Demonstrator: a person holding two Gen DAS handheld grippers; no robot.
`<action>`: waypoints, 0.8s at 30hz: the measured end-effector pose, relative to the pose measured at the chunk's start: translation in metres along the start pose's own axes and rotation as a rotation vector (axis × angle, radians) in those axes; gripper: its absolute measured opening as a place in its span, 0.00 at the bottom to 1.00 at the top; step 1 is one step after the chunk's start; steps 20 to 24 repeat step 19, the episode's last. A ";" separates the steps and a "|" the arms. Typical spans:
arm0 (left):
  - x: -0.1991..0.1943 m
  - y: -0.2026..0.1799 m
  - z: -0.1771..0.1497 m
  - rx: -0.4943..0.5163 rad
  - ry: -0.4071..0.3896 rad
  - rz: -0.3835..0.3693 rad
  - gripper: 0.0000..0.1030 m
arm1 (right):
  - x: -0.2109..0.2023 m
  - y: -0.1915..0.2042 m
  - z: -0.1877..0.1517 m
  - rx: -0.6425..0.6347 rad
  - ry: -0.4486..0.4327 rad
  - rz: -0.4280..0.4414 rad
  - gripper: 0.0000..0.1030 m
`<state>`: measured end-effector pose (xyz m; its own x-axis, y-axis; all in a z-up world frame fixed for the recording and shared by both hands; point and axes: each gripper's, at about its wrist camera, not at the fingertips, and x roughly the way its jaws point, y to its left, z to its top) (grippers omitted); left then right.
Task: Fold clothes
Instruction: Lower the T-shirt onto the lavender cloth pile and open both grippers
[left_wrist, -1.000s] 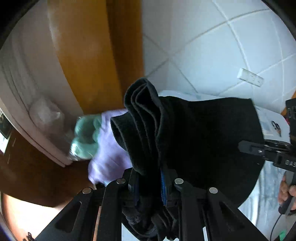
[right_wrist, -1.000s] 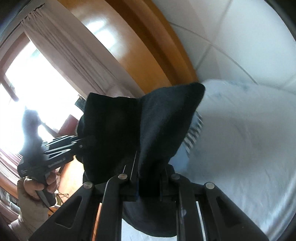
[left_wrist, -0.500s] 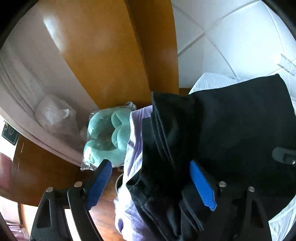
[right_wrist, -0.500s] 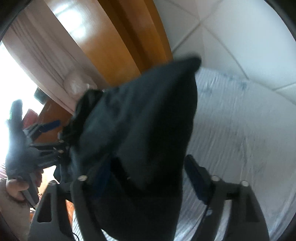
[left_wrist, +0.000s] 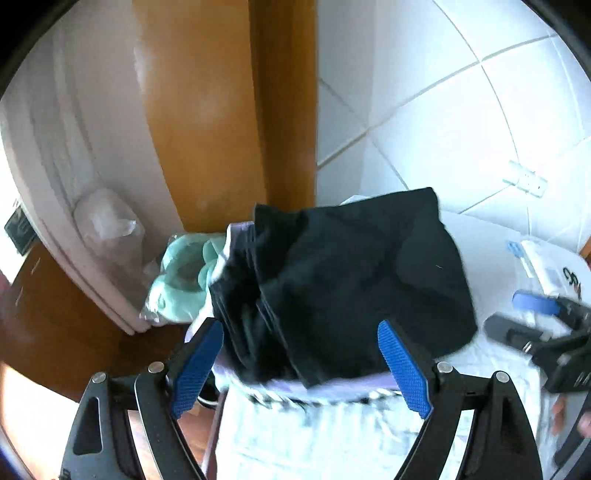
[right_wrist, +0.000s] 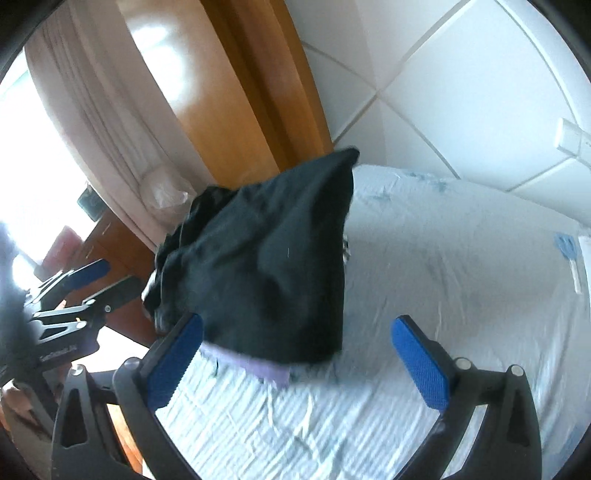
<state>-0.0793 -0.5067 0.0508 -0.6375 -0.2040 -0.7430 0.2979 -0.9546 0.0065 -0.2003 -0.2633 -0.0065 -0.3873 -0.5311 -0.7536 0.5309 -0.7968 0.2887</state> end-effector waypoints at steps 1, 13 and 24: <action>-0.004 -0.005 -0.004 0.002 -0.005 -0.011 0.84 | 0.000 0.001 -0.006 0.005 0.007 -0.004 1.00; 0.007 -0.031 -0.026 0.022 0.082 -0.041 0.84 | -0.009 0.004 -0.038 0.016 0.051 -0.079 1.00; 0.007 -0.025 -0.026 0.023 0.060 -0.030 0.84 | -0.006 0.008 -0.036 -0.004 0.052 -0.104 1.00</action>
